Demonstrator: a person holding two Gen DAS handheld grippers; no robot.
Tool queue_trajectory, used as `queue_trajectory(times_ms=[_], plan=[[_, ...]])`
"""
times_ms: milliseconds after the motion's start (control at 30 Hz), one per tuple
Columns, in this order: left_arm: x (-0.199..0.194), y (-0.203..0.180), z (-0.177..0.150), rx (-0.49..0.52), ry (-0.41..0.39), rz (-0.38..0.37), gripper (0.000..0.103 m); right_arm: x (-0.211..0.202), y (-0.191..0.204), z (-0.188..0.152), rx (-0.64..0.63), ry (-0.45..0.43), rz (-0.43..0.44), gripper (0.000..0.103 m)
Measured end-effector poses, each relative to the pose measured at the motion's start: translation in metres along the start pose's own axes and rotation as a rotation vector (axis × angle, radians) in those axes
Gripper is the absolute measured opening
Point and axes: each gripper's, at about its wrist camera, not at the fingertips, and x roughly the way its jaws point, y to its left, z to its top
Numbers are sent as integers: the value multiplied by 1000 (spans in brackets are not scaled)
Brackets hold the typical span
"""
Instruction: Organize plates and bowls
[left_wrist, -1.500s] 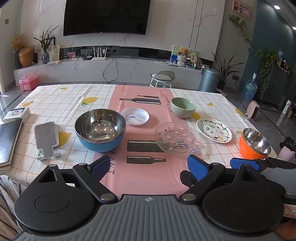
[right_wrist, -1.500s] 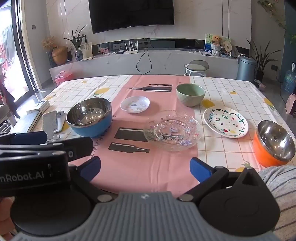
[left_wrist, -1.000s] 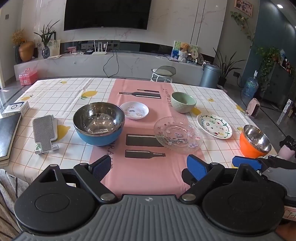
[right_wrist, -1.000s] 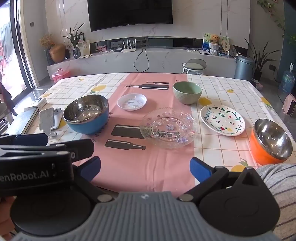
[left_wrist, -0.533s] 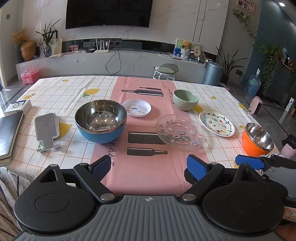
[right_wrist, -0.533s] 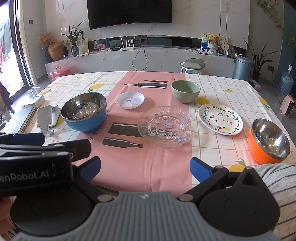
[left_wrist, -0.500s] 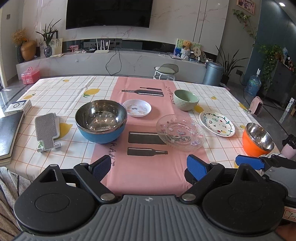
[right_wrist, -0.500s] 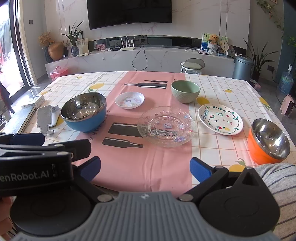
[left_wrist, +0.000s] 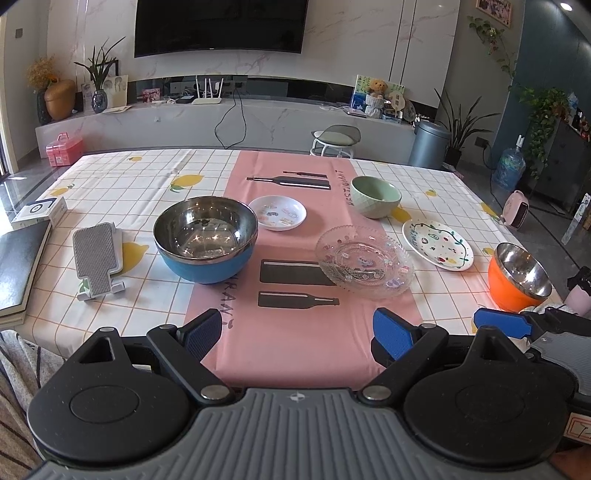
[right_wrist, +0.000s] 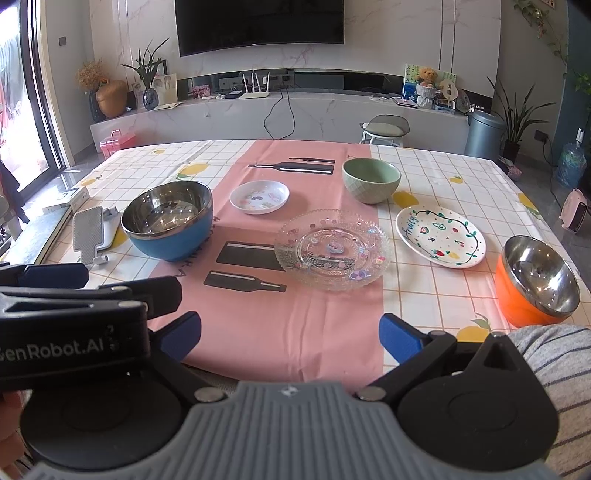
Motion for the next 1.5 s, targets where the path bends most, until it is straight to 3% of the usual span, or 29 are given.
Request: queue_trajectory(times_ms=[1500], plan=[[2, -1, -3, -1, 24, 27, 103, 4, 5, -3, -5, 25, 16, 100]])
